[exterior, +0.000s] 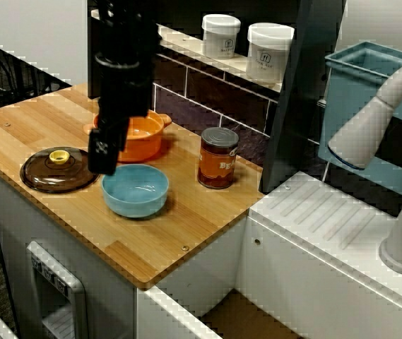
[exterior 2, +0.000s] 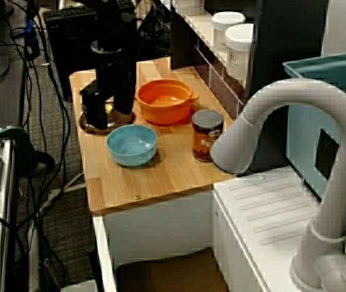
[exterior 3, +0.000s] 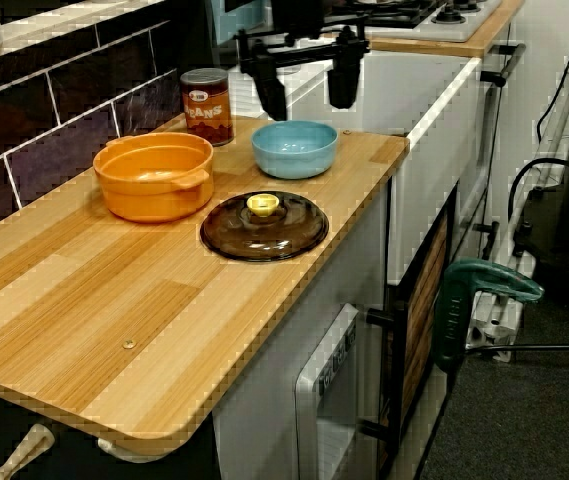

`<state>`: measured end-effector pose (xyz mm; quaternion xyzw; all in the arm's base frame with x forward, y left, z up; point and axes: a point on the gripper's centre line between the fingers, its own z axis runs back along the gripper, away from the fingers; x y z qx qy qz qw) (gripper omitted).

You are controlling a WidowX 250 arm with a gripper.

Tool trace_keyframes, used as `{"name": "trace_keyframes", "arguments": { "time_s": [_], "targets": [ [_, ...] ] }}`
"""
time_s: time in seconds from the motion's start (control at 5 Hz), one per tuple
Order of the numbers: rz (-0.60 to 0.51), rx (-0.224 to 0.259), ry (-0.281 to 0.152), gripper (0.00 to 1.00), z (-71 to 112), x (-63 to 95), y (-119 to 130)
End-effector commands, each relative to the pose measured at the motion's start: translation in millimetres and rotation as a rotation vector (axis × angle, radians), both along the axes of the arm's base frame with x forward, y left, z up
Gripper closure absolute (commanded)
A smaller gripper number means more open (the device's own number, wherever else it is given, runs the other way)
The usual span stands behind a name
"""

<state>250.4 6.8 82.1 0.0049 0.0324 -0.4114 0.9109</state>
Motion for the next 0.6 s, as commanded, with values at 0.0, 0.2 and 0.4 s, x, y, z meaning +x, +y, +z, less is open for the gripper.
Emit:
{"name": "trace_keyframes", "arguments": {
  "time_s": [0.0, 0.2, 0.4],
  "targets": [
    [0.101, 0.034, -0.074, 0.00, 5.2, -2.8, 53],
    [0.169, 0.043, -0.077, 0.00, -1.2, -1.6, 71],
    [0.181, 0.058, -0.073, 0.00, -10.5, -1.9, 78]
  ]
}}
